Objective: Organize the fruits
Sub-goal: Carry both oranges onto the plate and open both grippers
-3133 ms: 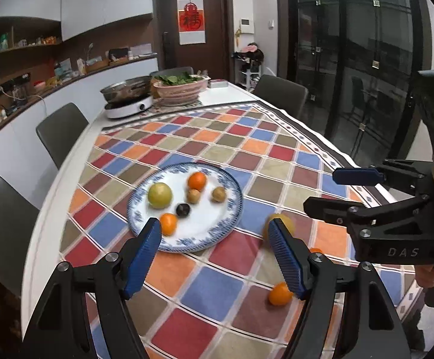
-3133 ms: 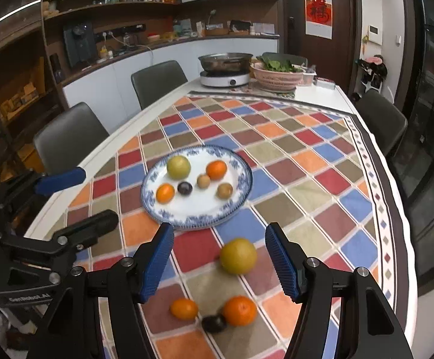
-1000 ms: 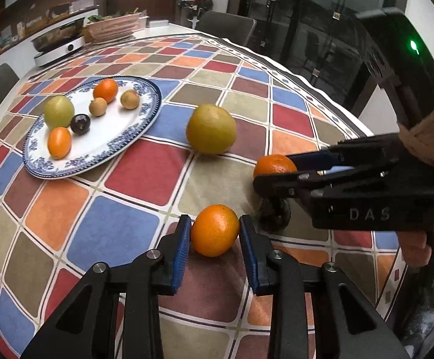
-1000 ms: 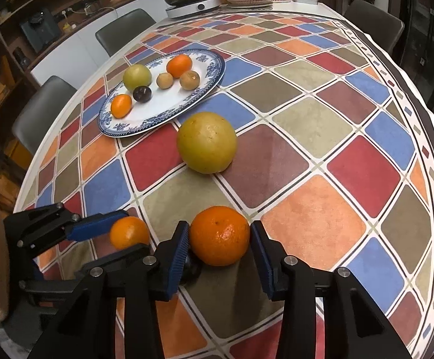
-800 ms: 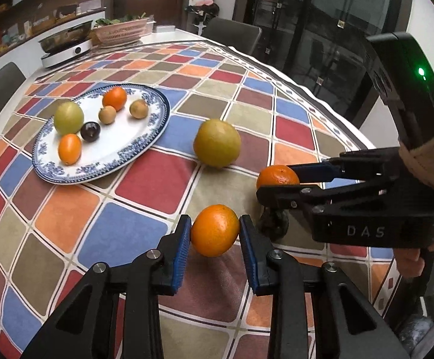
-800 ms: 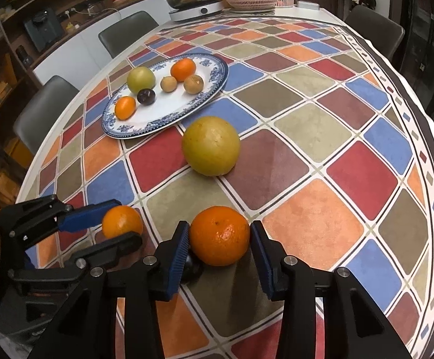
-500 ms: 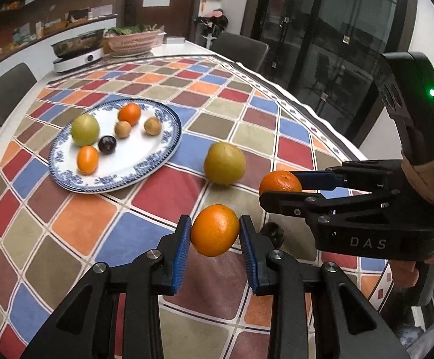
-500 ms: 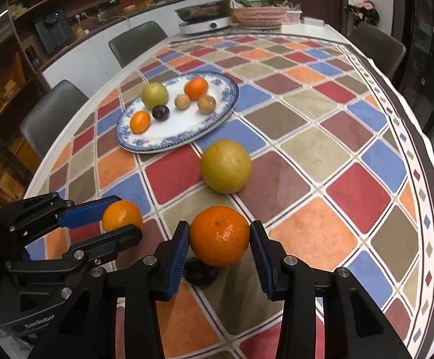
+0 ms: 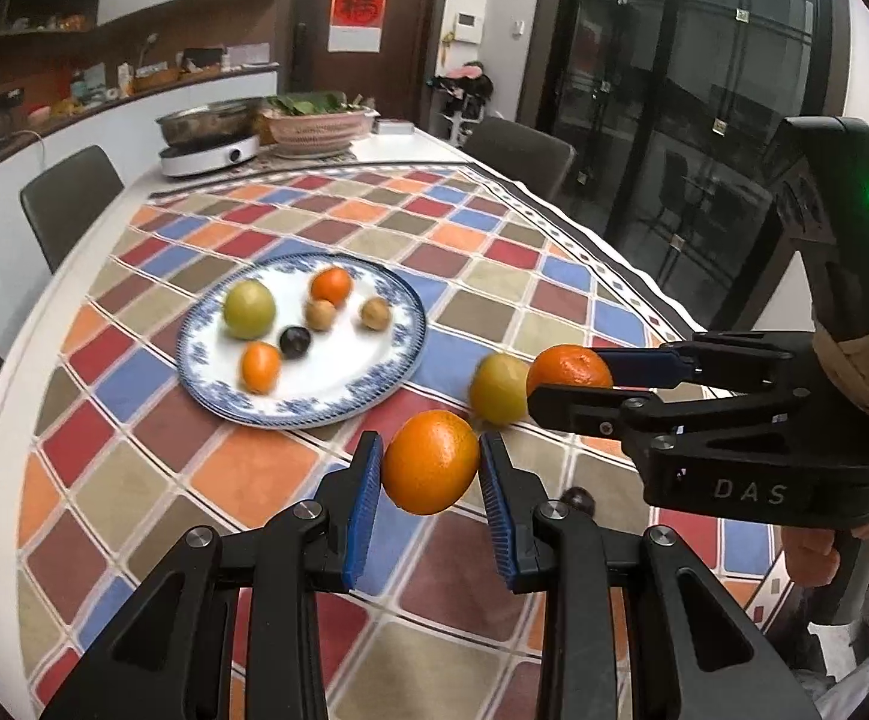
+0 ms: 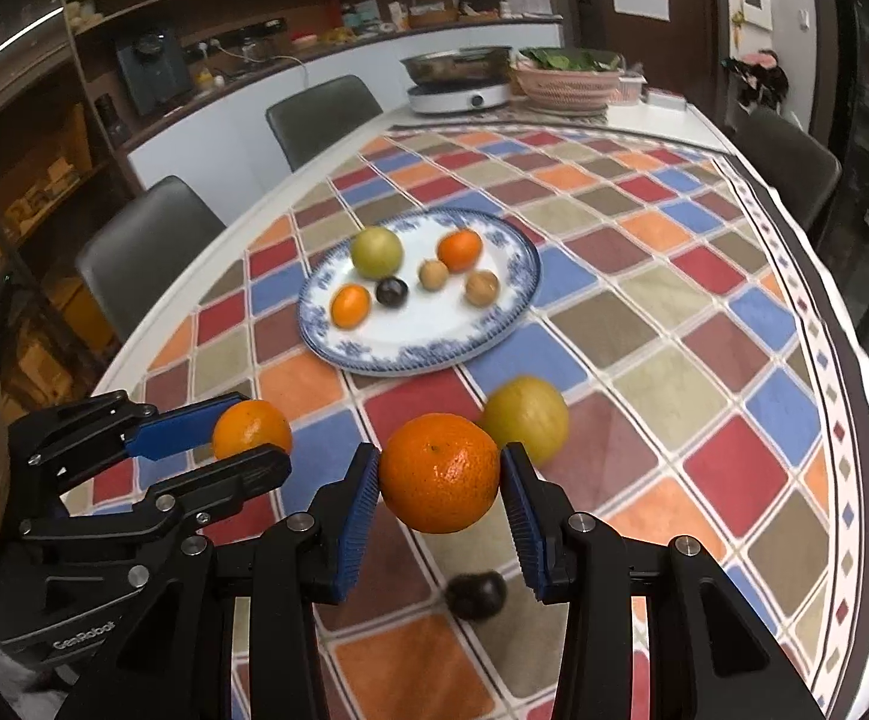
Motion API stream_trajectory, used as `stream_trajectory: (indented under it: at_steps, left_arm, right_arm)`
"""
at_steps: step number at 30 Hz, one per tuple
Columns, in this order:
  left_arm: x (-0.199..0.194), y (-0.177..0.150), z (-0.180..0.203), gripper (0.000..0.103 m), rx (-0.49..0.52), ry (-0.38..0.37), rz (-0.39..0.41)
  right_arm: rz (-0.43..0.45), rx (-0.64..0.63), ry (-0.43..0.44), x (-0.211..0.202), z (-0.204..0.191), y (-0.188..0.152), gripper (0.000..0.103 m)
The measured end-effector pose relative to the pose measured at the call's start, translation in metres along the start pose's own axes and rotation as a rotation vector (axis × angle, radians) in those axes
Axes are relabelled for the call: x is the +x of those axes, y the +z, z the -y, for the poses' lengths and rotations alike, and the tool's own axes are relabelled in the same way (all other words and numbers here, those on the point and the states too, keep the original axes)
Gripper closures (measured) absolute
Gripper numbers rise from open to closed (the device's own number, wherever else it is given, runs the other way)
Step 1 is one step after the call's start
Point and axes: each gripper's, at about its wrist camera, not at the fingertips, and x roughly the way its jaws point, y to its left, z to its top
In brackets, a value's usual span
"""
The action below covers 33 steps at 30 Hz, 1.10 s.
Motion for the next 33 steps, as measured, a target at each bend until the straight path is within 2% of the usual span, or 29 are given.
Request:
stream_trajectory:
  at_steps: [16,23,33]
  left_arm:
    - [-0.018,0.032,-0.043,0.070,-0.007,0.106,0.087]
    - [0.000,0.048,-0.063,0.070,-0.005,0.136,0.070]
    - [0.047,0.064,-0.097,0.070,-0.030,0.166,-0.003]
  right_arm:
    - [0.063,-0.065,0.038,0.005,-0.033,0.058,0.061]
    - [0.051,-0.080,0.019,0.024,-0.033,0.080,0.061]
    - [-0.009,-0.088,-0.022,0.076,-0.021,0.110,0.061]
